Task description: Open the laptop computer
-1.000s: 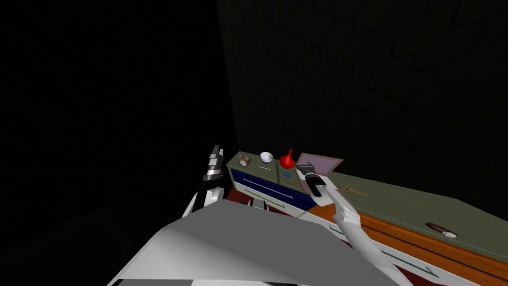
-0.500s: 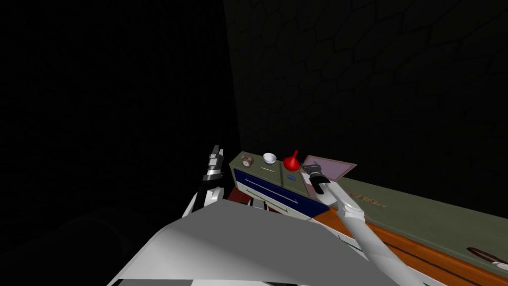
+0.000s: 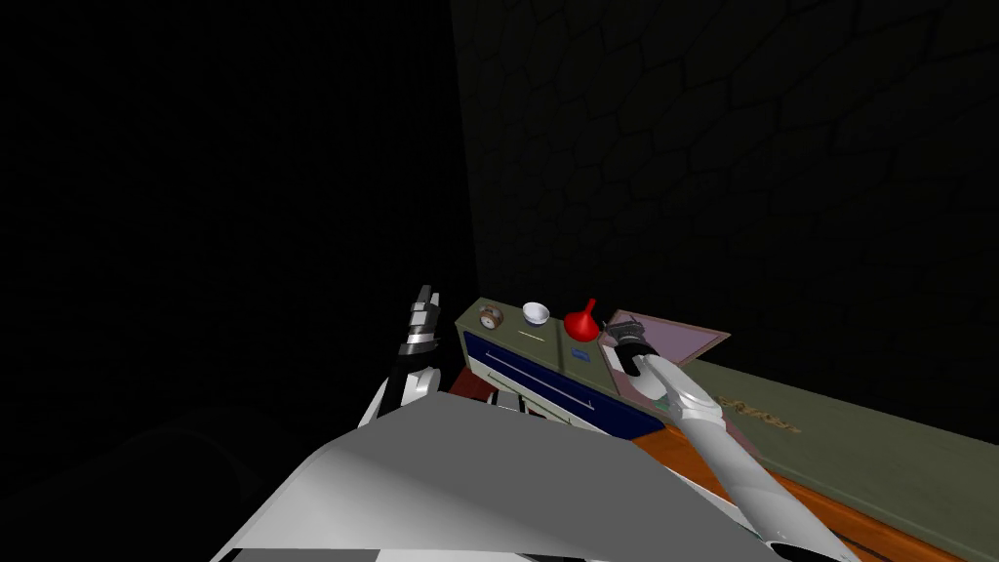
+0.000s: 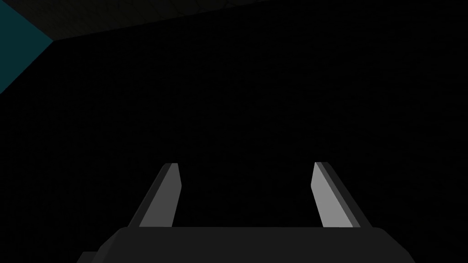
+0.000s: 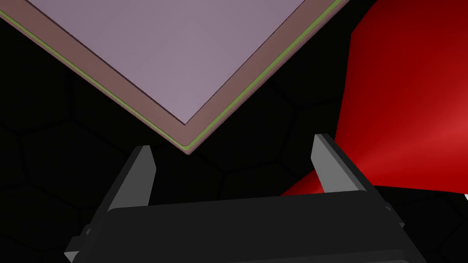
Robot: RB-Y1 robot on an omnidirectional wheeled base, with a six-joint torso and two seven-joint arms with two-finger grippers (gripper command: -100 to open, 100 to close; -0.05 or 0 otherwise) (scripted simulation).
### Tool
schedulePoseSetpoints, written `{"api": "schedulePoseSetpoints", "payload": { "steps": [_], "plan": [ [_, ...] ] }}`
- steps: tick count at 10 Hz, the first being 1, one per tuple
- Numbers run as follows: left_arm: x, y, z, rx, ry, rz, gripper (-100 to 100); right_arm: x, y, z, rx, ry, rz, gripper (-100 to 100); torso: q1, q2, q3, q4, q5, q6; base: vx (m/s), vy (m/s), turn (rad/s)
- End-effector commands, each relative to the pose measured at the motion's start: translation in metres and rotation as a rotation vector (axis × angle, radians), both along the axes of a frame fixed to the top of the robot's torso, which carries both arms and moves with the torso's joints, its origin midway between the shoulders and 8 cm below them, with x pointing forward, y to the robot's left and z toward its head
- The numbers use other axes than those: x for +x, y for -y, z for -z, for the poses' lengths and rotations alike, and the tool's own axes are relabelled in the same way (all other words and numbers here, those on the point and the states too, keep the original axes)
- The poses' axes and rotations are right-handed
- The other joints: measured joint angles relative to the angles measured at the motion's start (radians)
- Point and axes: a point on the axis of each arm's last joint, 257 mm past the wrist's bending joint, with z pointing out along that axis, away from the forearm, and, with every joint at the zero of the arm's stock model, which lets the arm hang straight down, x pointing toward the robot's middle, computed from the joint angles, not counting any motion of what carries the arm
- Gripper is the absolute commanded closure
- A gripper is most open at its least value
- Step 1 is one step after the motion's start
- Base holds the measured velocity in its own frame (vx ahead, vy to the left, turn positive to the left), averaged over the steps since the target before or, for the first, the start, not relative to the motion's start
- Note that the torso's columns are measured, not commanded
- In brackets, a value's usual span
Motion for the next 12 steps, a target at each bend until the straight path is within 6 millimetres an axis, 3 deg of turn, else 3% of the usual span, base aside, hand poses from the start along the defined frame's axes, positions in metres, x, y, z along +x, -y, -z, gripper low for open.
{"api": "schedulePoseSetpoints", "payload": {
  "steps": [1, 2, 5, 6, 8, 10, 12],
  "plan": [
    [0.000, 0.000, 0.000, 0.000, 0.000, 0.000, 0, 0.001, 0.020, -0.005, -0.078, -0.021, 0.036, -100, 0.000, 0.000, 0.000, 0.000, 0.000, 0.000, 0.015, 0.009, 0.074],
    [0.000, 0.000, 0.000, 0.000, 0.000, 0.000, 0, 0.001, 0.030, -0.010, -0.122, -0.033, 0.057, -100, 0.000, 0.000, 0.000, 0.000, 0.000, 0.000, 0.018, 0.011, 0.108],
    [0.000, 0.000, 0.000, 0.000, 0.000, 0.000, 0, 0.002, 0.031, -0.011, -0.124, -0.033, 0.058, -100, 0.000, 0.000, 0.000, 0.000, 0.000, 0.000, 0.008, 0.003, 0.022],
    [0.000, 0.000, 0.000, 0.000, 0.000, 0.000, 0, 0.002, 0.031, -0.011, -0.124, -0.033, 0.058, 100, 0.000, 0.000, 0.000, 0.000, 0.000, 0.000, 0.000, 0.000, 0.000],
    [0.000, 0.000, 0.000, 0.000, 0.000, 0.000, 0, 0.005, 0.016, 0.004, -0.058, -0.031, 0.027, 100, -0.001, 0.000, 0.000, 0.000, 0.000, 0.000, 0.009, -0.015, -0.104],
    [0.000, 0.000, 0.000, 0.000, 0.000, 0.000, 0, 0.007, 0.010, 0.004, -0.105, -0.047, 0.000, 100, 0.000, -0.001, 0.000, 0.000, 0.000, -0.001, 0.007, -0.010, 0.012],
    [0.000, 0.000, 0.000, 0.000, 0.000, 0.000, 0, 0.009, -0.005, 0.017, -0.031, -0.028, -0.028, 100, -0.001, 0.000, 0.000, 0.000, 0.000, 0.000, 0.012, -0.019, -0.104]
  ]
}}
